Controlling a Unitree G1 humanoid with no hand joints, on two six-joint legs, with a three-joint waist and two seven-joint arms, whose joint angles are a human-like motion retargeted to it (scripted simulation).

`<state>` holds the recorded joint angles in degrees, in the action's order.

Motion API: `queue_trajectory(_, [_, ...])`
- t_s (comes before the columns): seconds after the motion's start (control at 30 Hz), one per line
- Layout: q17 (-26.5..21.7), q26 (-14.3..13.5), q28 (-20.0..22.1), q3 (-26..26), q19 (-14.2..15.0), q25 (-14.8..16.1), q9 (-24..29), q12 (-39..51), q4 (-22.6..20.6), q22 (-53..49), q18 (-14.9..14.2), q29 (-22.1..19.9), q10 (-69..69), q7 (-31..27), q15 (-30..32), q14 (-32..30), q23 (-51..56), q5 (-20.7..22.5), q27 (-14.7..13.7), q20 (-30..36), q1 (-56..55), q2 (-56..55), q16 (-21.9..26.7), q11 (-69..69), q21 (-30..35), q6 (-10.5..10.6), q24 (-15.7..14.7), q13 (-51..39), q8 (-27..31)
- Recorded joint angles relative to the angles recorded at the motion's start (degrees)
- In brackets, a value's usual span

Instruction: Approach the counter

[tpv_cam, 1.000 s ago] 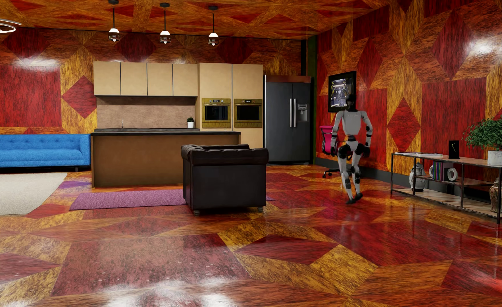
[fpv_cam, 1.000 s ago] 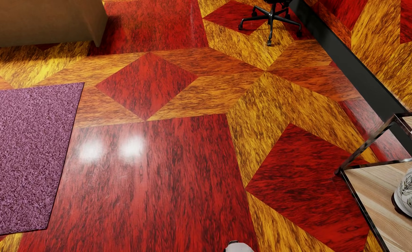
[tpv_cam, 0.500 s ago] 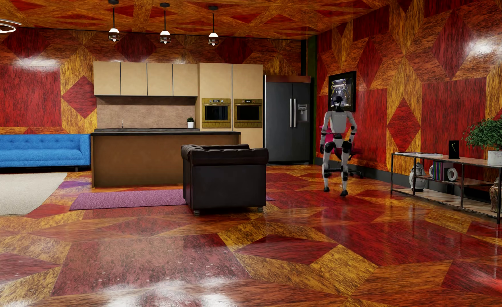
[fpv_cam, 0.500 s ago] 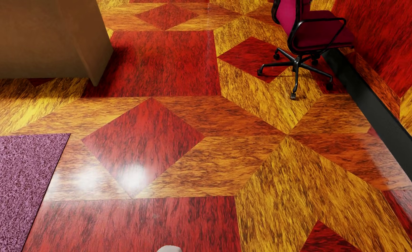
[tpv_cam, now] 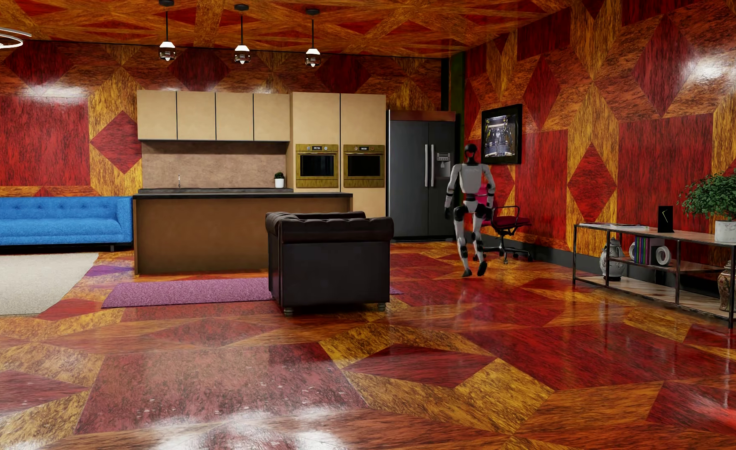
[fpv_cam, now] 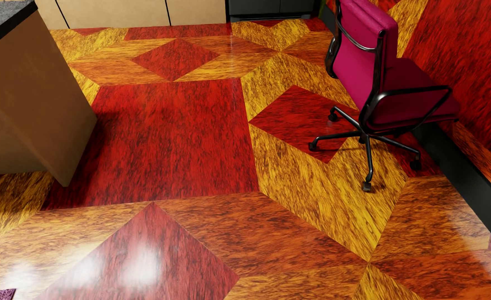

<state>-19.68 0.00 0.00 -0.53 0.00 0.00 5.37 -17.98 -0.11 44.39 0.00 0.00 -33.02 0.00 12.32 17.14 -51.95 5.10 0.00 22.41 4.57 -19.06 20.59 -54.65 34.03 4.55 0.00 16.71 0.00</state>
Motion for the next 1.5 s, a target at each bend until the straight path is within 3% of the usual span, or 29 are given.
queue_trajectory(0.03, [-0.2,0.0,0.0,-2.7,0.0,0.0,0.1,0.9,0.9,-2.1,0.0,0.0,2.2,0.0,-0.4,1.4,-0.2,-0.1,0.0,-0.6,5.0,-2.1,0.3,11.7,0.2,0.6,0.0,1.3,0.0])
queue_trajectory(0.07, [-0.2,0.0,0.0,-4.3,0.0,0.0,-0.5,2.4,0.7,-3.7,0.0,0.0,3.3,0.0,-7.5,3.1,-0.2,-1.1,0.0,-1.4,8.0,-4.9,0.9,21.3,0.5,0.2,0.0,1.9,0.0])
queue_trajectory(0.13, [-0.6,0.0,0.0,-7.4,0.0,0.0,-1.2,5.0,1.8,-5.0,0.0,0.0,2.1,0.0,-29.1,5.0,-0.1,-3.7,0.0,-3.4,12.5,-8.8,1.5,28.0,1.7,-0.1,0.0,3.0,0.0])
queue_trajectory(0.17, [-0.9,0.0,0.0,-9.0,0.0,0.0,-1.0,5.6,3.2,-4.5,0.0,0.0,0.8,0.0,-27.3,3.2,0.1,-4.2,0.0,-4.4,14.8,-10.1,1.4,27.5,2.2,0.4,0.0,3.6,0.0])
queue_trajectory(0.23, [-1.0,0.0,0.0,-9.5,0.0,0.0,-1.9,4.4,7.4,-2.1,0.0,0.0,-7.6,0.0,-5.5,-9.8,-1.0,-1.3,0.0,-6.0,15.6,-13.1,0.5,20.8,2.5,2.8,0.0,4.4,0.0])
queue_trajectory(0.27, [-1.1,0.0,0.0,-8.3,0.0,0.0,-2.4,3.4,9.1,0.4,0.0,0.0,-16.9,0.0,0.7,-18.9,-2.2,1.3,0.0,-4.9,12.0,-13.1,0.0,16.4,2.1,4.6,0.0,4.2,0.0])
queue_trajectory(0.3, [-1.4,0.0,0.0,-6.6,0.0,0.0,-2.5,2.4,9.9,2.7,0.0,0.0,-28.5,0.0,0.9,-23.2,-3.4,3.7,0.0,-2.9,6.1,-11.2,0.0,13.5,1.0,5.9,0.0,3.3,0.0])
queue_trajectory(0.4, [-2.0,0.0,0.0,2.4,0.0,0.0,-0.8,-0.9,7.8,3.8,0.0,0.0,-49.0,0.0,-9.1,-5.8,-2.3,7.2,0.0,1.0,-12.9,5.3,0.6,19.1,-2.6,6.1,0.0,-1.0,0.0])
queue_trajectory(0.47, [-3.8,0.0,0.0,9.9,0.0,0.0,0.0,-3.8,5.1,6.2,0.0,0.0,-40.2,0.0,-18.0,-3.1,4.6,5.7,0.0,1.8,-21.7,18.8,1.3,26.3,-4.1,4.3,0.0,-2.4,0.0])
queue_trajectory(0.57, [-5.2,0.0,0.0,17.3,0.0,0.0,-1.5,-7.5,6.1,9.9,0.0,0.0,-10.7,0.0,-34.1,-5.9,13.0,2.9,0.0,2.0,-30.3,33.4,2.6,30.6,-8.2,3.3,0.0,-6.0,0.0])
queue_trajectory(0.6, [-5.5,0.0,0.0,18.6,0.0,0.0,-2.5,-8.3,6.8,11.4,0.0,0.0,-0.6,0.0,-36.4,-9.3,14.8,2.7,0.0,2.1,-31.3,36.0,2.8,30.1,-9.5,3.6,0.0,-7.7,0.0])
queue_trajectory(0.63, [-5.7,0.0,0.0,19.2,0.0,0.0,-3.4,-9.0,7.1,12.9,0.0,0.0,12.1,0.0,-36.5,-23.1,16.1,2.6,0.0,2.3,-32.3,37.9,2.8,30.5,-10.9,4.0,0.0,-9.1,0.0])
queue_trajectory(0.67, [-5.6,0.0,0.0,18.9,0.0,0.0,-3.7,-9.5,6.9,14.4,0.0,0.0,15.1,0.0,-33.8,-27.6,16.7,2.2,0.0,2.3,-34.1,39.5,2.8,30.4,-12.0,4.3,0.0,-9.7,0.0])
queue_trajectory(0.7, [-5.1,0.0,0.0,18.5,0.0,0.0,-3.2,-9.7,5.8,16.1,0.0,0.0,-0.6,0.0,-28.2,-9.3,16.7,0.9,0.0,2.9,-35.5,41.1,2.8,27.5,-13.1,4.3,0.0,-9.2,0.0])
queue_trajectory(0.73, [-4.2,0.0,0.0,17.8,0.0,0.0,-3.1,-9.6,4.6,17.4,0.0,0.0,-7.8,0.0,-20.4,-3.5,14.9,-1.0,0.0,3.0,-36.8,40.3,2.7,20.3,-14.0,3.8,0.0,-8.1,0.0])
queue_trajectory(0.8, [-2.7,0.0,0.0,15.5,0.0,0.0,-1.6,-7.2,-0.1,17.9,0.0,0.0,-18.0,0.0,-9.8,-0.8,6.8,-4.5,0.0,3.9,-34.2,31.6,2.3,-6.3,-12.6,3.4,0.0,-6.1,0.0])
queue_trajectory(0.83, [-3.0,0.0,0.0,13.8,0.0,0.0,-1.1,-5.6,-2.7,15.6,0.0,0.0,-16.8,0.0,-10.7,0.3,3.1,-4.3,0.0,4.9,-30.1,24.0,2.1,-21.1,-10.0,4.2,0.0,-5.6,0.0])
queue_trajectory(0.87, [-3.4,0.0,0.0,10.9,0.0,0.0,-0.8,-4.6,-4.8,11.9,0.0,0.0,-13.5,0.0,-12.6,-0.9,0.3,-3.8,0.0,4.9,-24.7,16.8,1.7,-30.5,-6.5,5.2,0.0,-4.7,0.0])
queue_trajectory(0.93, [-2.9,0.0,0.0,3.9,0.0,0.0,-0.7,-2.7,-6.0,3.8,0.0,0.0,-4.9,0.0,-9.8,-4.9,-3.2,-1.6,0.0,2.9,-11.6,4.8,0.8,-29.5,-4.1,7.5,0.0,-0.5,0.0])
queue_trajectory(1.03, [-2.1,0.0,0.0,-5.6,0.0,0.0,-1.2,1.0,-2.8,-5.5,0.0,0.0,4.1,0.0,2.7,-10.8,-3.4,-1.0,0.0,1.6,3.3,-6.9,0.5,2.9,-1.8,8.3,0.0,5.5,0.0])
queue_trajectory(1.07, [-1.5,0.0,0.0,-6.7,0.0,0.0,-1.7,2.1,-1.3,-8.8,0.0,0.0,5.3,0.0,0.2,-12.4,-3.1,-1.9,0.0,1.3,7.3,-9.3,1.2,14.0,-1.7,7.5,0.0,7.0,0.0])
queue_trajectory(1.17, [-0.4,0.0,0.0,-10.2,0.0,0.0,-3.0,3.3,4.6,-17.0,0.0,0.0,4.4,0.0,-26.8,-21.5,-3.1,-5.4,0.0,-1.1,13.9,-15.1,3.0,28.3,-2.3,5.6,0.0,7.7,0.0])
queue_trajectory(1.2, [-0.8,0.0,0.0,-11.3,0.0,0.0,-3.1,3.1,6.6,-16.6,0.0,0.0,3.1,0.0,-24.3,-27.1,-3.1,-5.2,0.0,-1.7,15.6,-16.5,2.7,26.7,-2.7,5.9,0.0,7.3,0.0])
queue_trajectory(1.27, [-1.6,0.0,0.0,-9.5,0.0,0.0,-5.3,1.2,9.2,-11.0,0.0,0.0,-5.7,0.0,-5.2,-42.1,-4.6,-1.4,0.0,-1.9,13.6,-20.2,1.1,18.9,-3.1,7.4,0.0,5.4,0.0])
queue_trajectory(1.3, [-2.1,0.0,0.0,-7.7,0.0,0.0,-5.2,0.6,9.8,-6.5,0.0,0.0,-15.2,0.0,-0.9,-45.1,-5.4,1.2,0.0,-1.2,9.3,-19.7,0.3,13.2,-3.4,8.2,0.0,4.0,0.0])
queue_trajectory(1.33, [-2.7,0.0,0.0,-5.8,0.0,0.0,-3.7,0.8,9.7,-2.2,0.0,0.0,-27.3,0.0,-1.7,-37.9,-5.6,3.9,0.0,0.3,3.4,-15.9,-0.1,10.1,-3.7,8.6,0.0,1.8,0.0])
queue_trajectory(1.37, [-3.2,0.0,0.0,-3.7,0.0,0.0,-2.2,1.1,8.9,1.3,0.0,0.0,-38.1,0.0,-3.8,-24.1,-5.3,5.9,0.0,2.3,-3.3,-9.2,-0.2,11.4,-4.3,8.2,0.0,-0.6,0.0])
queue_trajectory(1.43, [-4.7,0.0,0.0,2.4,0.0,0.0,-0.3,-0.5,6.4,5.2,0.0,0.0,-44.3,0.0,-11.3,-3.8,-2.0,6.0,0.0,4.4,-15.1,7.2,0.8,19.1,-4.4,5.6,0.0,-4.4,0.0])
queue_trajectory(1.5, [-6.3,0.0,0.0,9.4,0.0,0.0,0.7,-3.4,5.5,7.4,0.0,0.0,-32.0,0.0,-20.5,0.1,3.7,4.0,0.0,4.0,-23.4,22.1,2.3,27.0,-6.3,3.1,0.0,-7.2,0.0])
